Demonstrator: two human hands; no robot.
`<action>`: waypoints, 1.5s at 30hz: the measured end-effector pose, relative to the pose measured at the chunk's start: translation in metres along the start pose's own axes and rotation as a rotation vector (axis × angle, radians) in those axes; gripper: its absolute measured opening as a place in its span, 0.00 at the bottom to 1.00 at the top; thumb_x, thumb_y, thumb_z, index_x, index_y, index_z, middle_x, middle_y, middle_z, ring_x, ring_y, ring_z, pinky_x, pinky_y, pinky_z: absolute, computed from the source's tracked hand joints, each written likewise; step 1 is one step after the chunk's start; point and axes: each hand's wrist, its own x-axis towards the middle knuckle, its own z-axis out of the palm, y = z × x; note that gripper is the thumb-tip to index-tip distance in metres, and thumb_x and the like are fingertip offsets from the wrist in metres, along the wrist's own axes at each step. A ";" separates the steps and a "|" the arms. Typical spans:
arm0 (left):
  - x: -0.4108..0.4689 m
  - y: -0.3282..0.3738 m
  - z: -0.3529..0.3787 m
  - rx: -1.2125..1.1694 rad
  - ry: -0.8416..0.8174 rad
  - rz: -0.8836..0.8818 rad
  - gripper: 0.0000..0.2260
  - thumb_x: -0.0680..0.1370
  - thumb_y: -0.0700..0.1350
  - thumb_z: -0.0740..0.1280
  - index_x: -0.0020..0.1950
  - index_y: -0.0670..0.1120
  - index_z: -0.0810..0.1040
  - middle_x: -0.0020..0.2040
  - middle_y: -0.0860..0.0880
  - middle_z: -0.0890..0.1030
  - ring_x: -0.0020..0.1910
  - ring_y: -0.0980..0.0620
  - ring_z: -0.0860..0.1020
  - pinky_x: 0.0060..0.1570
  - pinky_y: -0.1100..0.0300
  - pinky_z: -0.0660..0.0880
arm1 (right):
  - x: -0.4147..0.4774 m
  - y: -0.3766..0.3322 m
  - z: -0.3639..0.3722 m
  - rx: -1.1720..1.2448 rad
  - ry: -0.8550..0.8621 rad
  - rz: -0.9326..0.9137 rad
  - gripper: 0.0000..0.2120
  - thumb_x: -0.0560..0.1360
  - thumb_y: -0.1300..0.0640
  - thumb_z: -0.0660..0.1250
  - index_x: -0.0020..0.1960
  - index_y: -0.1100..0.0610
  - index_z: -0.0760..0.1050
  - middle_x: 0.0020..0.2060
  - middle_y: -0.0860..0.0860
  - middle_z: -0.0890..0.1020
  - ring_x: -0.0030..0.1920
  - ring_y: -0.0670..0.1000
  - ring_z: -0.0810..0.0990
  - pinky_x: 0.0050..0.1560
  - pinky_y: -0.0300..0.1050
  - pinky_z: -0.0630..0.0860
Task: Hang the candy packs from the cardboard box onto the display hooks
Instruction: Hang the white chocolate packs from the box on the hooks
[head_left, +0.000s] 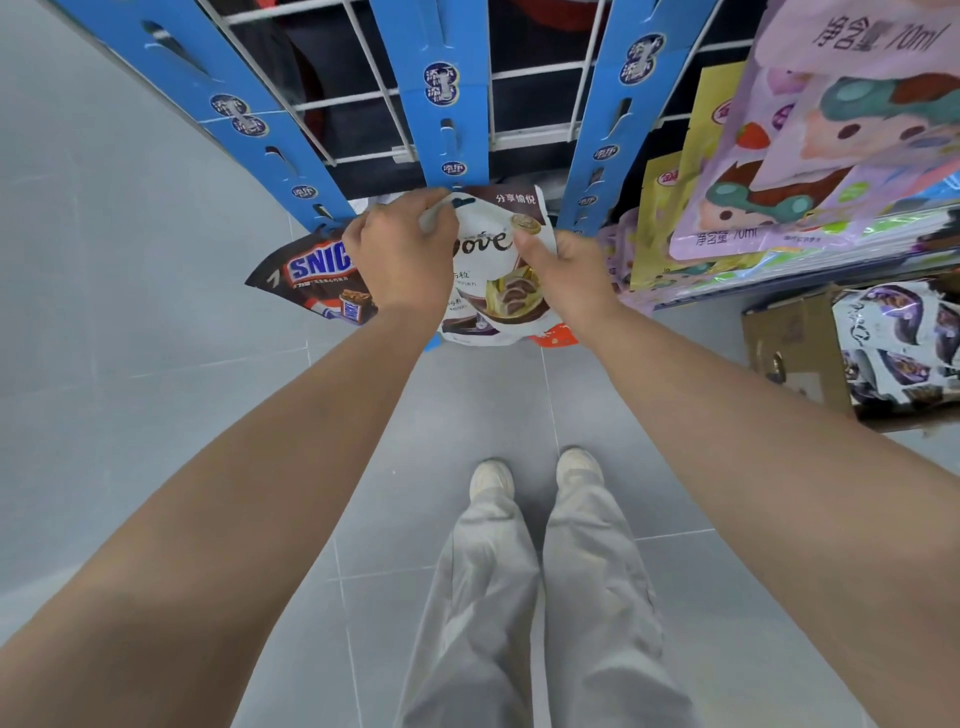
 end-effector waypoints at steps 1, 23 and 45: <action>0.000 0.000 0.001 -0.013 -0.010 -0.007 0.13 0.79 0.47 0.61 0.61 0.50 0.79 0.57 0.49 0.82 0.58 0.51 0.73 0.68 0.56 0.62 | 0.000 0.000 0.000 -0.017 0.019 -0.018 0.15 0.77 0.51 0.64 0.49 0.64 0.79 0.47 0.59 0.84 0.49 0.57 0.83 0.53 0.53 0.79; 0.009 0.007 0.007 0.003 -0.114 -0.038 0.11 0.80 0.48 0.58 0.57 0.51 0.78 0.57 0.53 0.79 0.65 0.51 0.67 0.70 0.51 0.51 | 0.009 -0.005 0.006 -0.116 0.191 -0.196 0.19 0.78 0.51 0.62 0.43 0.68 0.77 0.40 0.60 0.83 0.40 0.53 0.78 0.41 0.44 0.74; 0.007 -0.031 0.008 0.190 -0.103 0.024 0.14 0.78 0.41 0.60 0.63 0.50 0.74 0.61 0.50 0.77 0.65 0.49 0.69 0.73 0.51 0.50 | 0.013 -0.002 0.012 -0.321 -0.248 0.323 0.28 0.79 0.39 0.51 0.66 0.58 0.69 0.60 0.56 0.77 0.58 0.57 0.77 0.57 0.49 0.76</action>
